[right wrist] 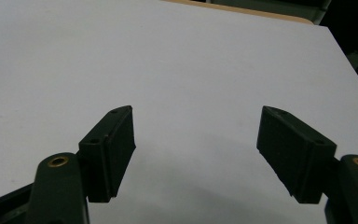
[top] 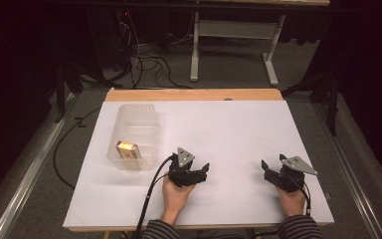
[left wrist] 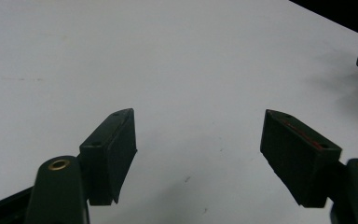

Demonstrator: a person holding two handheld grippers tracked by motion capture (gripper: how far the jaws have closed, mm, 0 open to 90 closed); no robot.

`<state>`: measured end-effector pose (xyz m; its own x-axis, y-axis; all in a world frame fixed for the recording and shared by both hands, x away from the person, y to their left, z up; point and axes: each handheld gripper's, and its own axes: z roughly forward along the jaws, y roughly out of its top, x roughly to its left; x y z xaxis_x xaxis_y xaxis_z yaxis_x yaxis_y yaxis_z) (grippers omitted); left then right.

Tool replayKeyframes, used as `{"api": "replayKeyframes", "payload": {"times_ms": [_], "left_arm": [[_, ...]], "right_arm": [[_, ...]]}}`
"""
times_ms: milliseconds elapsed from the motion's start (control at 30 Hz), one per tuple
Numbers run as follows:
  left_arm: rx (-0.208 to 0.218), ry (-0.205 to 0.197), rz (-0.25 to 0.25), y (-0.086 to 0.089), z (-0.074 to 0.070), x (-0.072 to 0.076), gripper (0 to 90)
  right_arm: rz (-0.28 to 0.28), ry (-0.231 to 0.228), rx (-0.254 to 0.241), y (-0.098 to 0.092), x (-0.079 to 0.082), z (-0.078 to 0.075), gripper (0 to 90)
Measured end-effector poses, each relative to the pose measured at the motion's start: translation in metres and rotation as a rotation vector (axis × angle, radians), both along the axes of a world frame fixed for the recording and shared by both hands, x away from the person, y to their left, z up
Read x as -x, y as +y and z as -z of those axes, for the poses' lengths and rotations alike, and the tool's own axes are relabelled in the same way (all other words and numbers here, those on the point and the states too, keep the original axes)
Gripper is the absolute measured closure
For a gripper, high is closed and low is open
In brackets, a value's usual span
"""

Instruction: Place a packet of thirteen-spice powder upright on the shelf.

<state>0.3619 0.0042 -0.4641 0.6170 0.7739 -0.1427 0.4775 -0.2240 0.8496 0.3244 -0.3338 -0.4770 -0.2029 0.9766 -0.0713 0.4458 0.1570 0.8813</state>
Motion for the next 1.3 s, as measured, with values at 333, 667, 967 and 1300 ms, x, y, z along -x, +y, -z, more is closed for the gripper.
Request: {"api": "replayKeyframes", "payload": {"times_ms": [333,667,967,1300], "left_arm": [[-0.019,0.002,-0.013,0.001,0.003,-0.003,27.3],[-0.015,-0.002,-0.038,-0.002,0.011,-0.005,27.5],[-0.054,-0.038,-0.061,-0.007,0.015,-0.004,27.5],[-0.040,-0.050,-0.079,-0.008,0.017,-0.005,27.8]], "right_arm": [[0.006,-0.001,-0.005,0.000,0.001,0.000,27.9],[0.004,-0.008,-0.008,-0.001,0.001,0.000,28.0],[0.007,-0.006,-0.009,0.000,0.001,0.000,28.0],[0.009,-0.007,-0.010,0.000,0.001,0.000,28.1]]}}
